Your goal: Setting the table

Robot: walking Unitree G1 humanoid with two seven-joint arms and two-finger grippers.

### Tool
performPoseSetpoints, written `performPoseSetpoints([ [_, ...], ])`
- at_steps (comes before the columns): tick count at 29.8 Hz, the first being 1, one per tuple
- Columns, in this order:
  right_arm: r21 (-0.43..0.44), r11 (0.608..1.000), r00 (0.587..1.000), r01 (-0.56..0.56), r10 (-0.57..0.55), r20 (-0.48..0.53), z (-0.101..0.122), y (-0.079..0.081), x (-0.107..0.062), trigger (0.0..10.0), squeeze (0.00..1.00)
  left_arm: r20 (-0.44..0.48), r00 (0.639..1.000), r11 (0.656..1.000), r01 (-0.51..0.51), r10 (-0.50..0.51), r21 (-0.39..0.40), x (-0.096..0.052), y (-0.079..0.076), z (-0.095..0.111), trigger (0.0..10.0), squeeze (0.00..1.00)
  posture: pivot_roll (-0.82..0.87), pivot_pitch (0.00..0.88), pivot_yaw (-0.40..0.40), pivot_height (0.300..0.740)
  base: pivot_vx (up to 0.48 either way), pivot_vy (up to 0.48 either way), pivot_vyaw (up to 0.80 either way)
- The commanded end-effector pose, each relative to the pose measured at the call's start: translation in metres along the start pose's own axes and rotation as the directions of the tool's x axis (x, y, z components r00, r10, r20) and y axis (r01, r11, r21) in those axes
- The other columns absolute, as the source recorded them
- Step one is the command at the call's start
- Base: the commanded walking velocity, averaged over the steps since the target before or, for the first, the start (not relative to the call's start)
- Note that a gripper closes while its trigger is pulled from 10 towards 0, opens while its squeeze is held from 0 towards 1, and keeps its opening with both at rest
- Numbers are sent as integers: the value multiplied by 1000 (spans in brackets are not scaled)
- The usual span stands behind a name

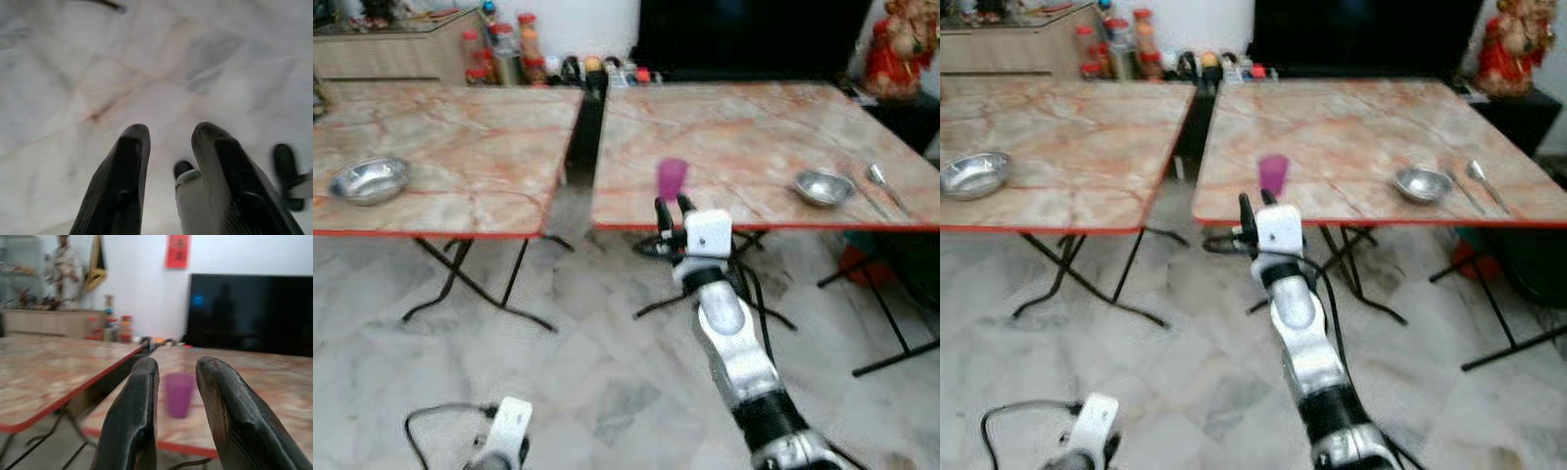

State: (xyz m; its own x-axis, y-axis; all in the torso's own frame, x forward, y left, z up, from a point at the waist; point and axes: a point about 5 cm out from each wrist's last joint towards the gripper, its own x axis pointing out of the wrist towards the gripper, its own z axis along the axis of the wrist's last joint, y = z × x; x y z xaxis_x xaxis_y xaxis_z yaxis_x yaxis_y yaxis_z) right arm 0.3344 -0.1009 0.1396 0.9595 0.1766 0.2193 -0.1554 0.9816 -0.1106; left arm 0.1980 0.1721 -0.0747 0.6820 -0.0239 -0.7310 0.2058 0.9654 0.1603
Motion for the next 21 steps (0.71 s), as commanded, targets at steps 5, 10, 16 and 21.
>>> performPoseSetpoints([
  [5, 20, 1000, 1000, -18, 18, 13, 6, 9, 4, 10000, 0, 15, 999, 999, -36, 36, -12, -1, 12, 2, 10000, 0, -31, 0, 6, 736, 0, 0, 0],
  [10, 23, 1000, 1000, -15, 14, 8, 5, 9, 3, 10000, 0, 9, 999, 999, -42, 42, -32, -1, 13, -1, 10000, 0, -24, 0, 5, 736, 0, 0, 0],
  [16, 32, 999, 1000, -16, 15, 7, 5, 14, 4, 10000, 0, 4, 999, 997, -45, 46, -56, -3, 19, -4, 10000, 0, -13, 0, 8, 736, 90, 0, 0],
  [21, 35, 999, 1000, -13, 13, -3, 2, 13, 3, 10000, 0, -2, 998, 997, -58, 58, -56, -4, 25, -7, 10000, 0, -3, 1, 9, 736, 284, 0, 0],
])
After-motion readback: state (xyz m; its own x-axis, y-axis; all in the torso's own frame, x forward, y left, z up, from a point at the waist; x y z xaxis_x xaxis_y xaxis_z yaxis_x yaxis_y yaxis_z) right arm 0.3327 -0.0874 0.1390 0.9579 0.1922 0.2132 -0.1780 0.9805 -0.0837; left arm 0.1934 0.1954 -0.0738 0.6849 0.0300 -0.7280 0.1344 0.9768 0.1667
